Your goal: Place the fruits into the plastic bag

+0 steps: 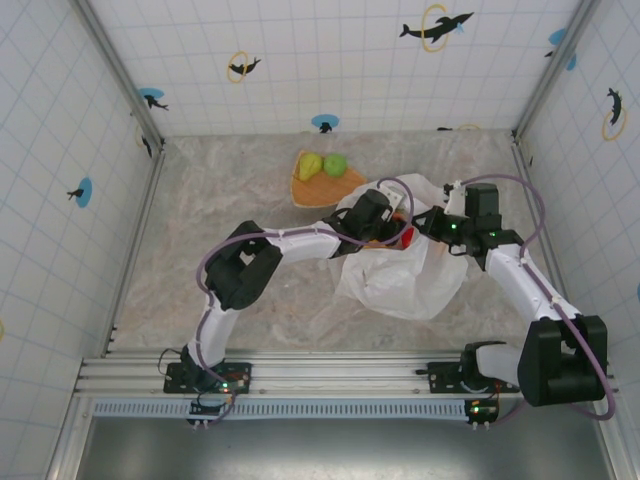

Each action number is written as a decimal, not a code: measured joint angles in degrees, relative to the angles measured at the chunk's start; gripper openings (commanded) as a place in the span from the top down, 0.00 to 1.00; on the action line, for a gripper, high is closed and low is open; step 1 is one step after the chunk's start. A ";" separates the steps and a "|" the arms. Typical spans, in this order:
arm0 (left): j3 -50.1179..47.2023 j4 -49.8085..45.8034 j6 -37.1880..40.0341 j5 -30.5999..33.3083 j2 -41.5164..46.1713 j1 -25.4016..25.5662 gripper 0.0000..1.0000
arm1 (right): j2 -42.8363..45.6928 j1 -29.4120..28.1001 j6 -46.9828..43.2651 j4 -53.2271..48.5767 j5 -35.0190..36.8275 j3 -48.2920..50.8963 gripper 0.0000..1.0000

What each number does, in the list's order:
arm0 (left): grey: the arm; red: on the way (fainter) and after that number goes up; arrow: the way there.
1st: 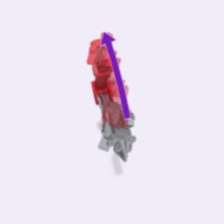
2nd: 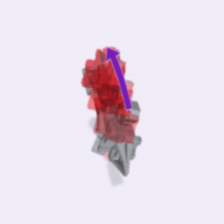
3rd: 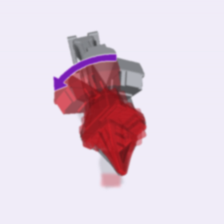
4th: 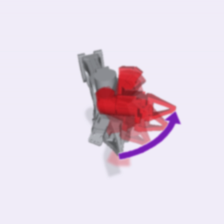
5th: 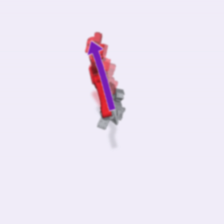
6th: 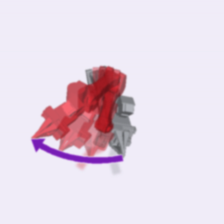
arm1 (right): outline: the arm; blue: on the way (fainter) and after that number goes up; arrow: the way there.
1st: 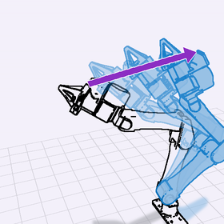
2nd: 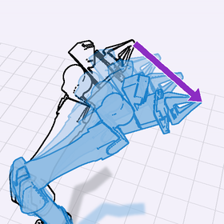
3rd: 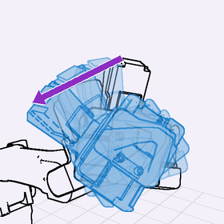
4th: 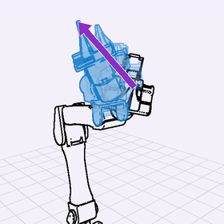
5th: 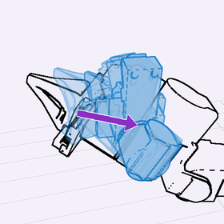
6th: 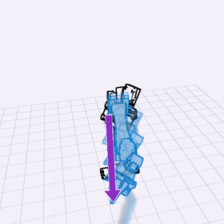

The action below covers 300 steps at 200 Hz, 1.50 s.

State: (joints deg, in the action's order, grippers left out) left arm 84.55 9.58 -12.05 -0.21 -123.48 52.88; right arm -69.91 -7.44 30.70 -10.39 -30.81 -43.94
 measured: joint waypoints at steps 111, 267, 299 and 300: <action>-0.87 1.68 -0.98 1.57 1.18 0.00 0.18 | 0.00 0.00 0.04 0.33 -0.09 0.00 0.96; -24.90 5.70 -5.70 -20.06 27.19 -3.52 0.21 | -0.37 1.42 -2.47 0.22 0.57 0.02 0.97; -28.13 4.39 -5.75 -24.37 31.45 -4.68 0.21 | -0.42 1.57 -2.73 0.22 0.59 0.02 0.97; -28.22 4.35 -5.75 -24.41 31.63 -4.70 0.21 | -0.42 1.57 -2.73 0.24 0.57 0.02 0.97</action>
State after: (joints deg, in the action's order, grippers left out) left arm 56.34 13.93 -17.80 -24.62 -91.85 48.18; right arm -70.32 -5.87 27.97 -10.15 -30.24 -43.92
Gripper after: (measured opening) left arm 0.790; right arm 0.048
